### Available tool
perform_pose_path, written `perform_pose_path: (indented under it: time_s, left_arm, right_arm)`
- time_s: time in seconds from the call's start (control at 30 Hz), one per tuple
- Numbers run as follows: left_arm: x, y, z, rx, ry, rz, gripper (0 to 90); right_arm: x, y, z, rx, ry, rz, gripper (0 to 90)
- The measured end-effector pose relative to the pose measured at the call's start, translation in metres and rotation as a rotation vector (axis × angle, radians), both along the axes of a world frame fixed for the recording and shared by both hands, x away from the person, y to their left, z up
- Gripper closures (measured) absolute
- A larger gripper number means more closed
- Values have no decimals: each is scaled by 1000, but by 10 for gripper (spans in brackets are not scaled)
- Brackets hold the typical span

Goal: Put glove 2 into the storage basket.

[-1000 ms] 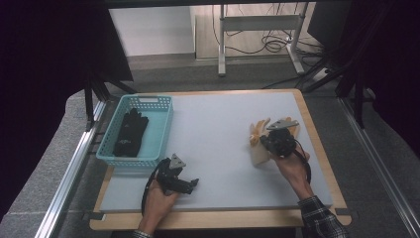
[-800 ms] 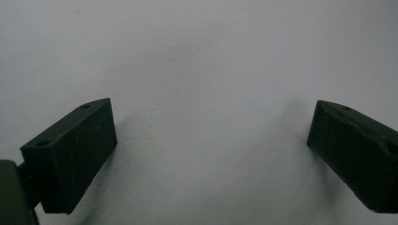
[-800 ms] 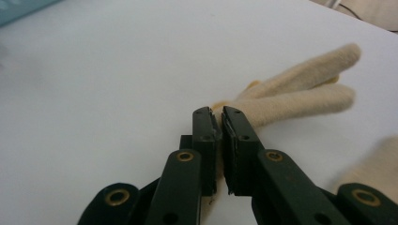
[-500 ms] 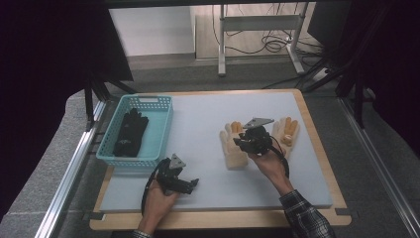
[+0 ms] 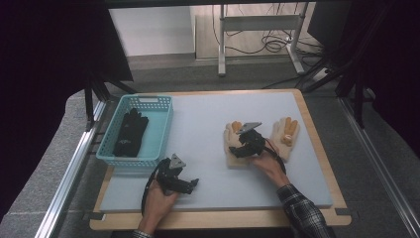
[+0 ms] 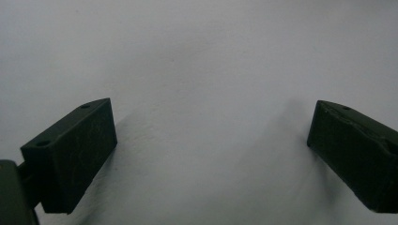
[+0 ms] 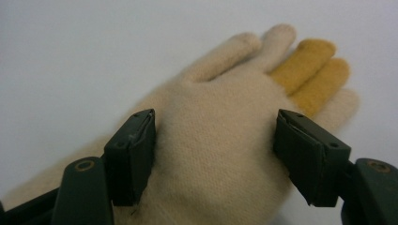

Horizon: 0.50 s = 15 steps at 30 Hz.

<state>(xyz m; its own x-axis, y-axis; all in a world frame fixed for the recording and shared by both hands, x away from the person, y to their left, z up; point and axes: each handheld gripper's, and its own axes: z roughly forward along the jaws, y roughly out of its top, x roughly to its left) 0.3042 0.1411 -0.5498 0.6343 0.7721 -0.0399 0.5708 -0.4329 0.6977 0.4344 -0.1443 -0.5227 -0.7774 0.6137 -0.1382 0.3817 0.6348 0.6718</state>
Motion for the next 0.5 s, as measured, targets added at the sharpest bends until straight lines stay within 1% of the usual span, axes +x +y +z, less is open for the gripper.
perform_pose_path:
  time_s: [0.03,0.07,0.1,0.13,0.17,0.23,0.3,0.33,0.37,0.4,0.43,0.47,0.5]
  left_arm:
    - [0,0,0,3,0,-2,20]
    - [0,0,0,2,0,-2,20]
    - [0,0,0,2,0,-2,20]
    - [0,0,0,2,0,-2,20]
    - [0,0,0,3,0,-2,20]
    - [0,0,0,4,1,-3,20]
    - [0,0,0,5,1,-4,20]
    - [0,0,0,5,1,-4,20]
    - [0,0,0,5,1,-4,20]
    - [0,0,0,5,1,-4,20]
    - [0,0,0,5,1,-4,19]
    - [0,0,0,5,1,-4,20]
    - [0,0,0,1,0,-1,20]
  right_arm:
    - [1,-1,-2,27,12,-8,358]
    - [2,-2,-2,55,39,-21,418]
    - [2,-2,-2,55,39,-21,418]
    - [1,-3,-2,71,54,-40,467]
    - [-1,-4,-2,69,52,-54,519]
    - [-4,-3,1,64,57,-64,559]
    - [-7,-3,5,72,59,-62,578]
    - [-13,-4,13,100,61,-71,582]
    - [-13,-4,13,100,61,-71,582]
    - [-17,-3,18,109,57,-74,582]
    - [-23,-2,23,116,51,-75,581]
    - [-38,2,32,131,50,-69,579]
    - [-43,3,34,139,51,-67,579]
